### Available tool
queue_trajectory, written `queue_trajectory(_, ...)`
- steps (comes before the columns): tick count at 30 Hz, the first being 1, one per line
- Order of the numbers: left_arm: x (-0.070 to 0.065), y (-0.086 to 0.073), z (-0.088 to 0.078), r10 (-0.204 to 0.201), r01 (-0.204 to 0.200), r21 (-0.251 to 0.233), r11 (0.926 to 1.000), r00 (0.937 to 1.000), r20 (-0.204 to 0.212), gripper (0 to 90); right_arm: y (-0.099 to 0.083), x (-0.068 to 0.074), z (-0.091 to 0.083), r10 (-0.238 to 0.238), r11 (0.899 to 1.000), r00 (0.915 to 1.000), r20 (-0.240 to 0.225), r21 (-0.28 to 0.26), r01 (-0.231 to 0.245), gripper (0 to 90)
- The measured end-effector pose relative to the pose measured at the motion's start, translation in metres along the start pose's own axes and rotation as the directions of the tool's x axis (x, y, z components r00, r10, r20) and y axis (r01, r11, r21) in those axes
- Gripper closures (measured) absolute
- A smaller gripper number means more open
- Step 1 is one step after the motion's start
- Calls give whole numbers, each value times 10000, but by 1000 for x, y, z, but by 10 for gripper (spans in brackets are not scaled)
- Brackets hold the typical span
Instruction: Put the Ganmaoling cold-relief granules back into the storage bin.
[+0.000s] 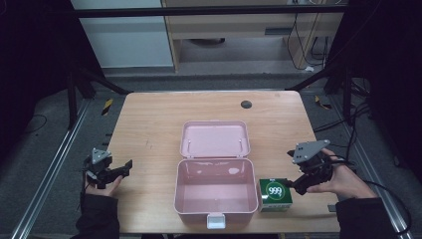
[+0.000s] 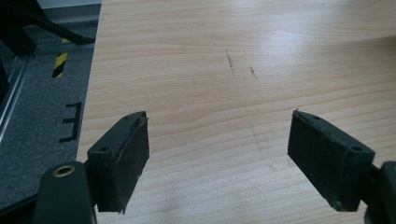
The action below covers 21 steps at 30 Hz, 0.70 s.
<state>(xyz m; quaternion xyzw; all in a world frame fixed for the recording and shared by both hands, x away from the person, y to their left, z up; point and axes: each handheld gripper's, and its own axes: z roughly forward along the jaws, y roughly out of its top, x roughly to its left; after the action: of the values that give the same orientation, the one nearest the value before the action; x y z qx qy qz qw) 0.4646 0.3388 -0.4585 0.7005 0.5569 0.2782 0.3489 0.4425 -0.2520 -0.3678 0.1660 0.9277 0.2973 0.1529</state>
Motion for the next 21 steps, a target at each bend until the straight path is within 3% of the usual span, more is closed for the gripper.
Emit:
queue_trajectory(12, -1, 0, 0, 191, -191, 42, 9998, 9998, 17, 193, 3, 8, 11, -566, 9965, 9943, -903, 570, 619, 80)
queue_trajectory(21, -2, 1, 0, 235, -235, 44, 9997, 9997, -1, 194, 2, 12, 20, -759, 9922, 9889, -1281, 891, 877, 67)
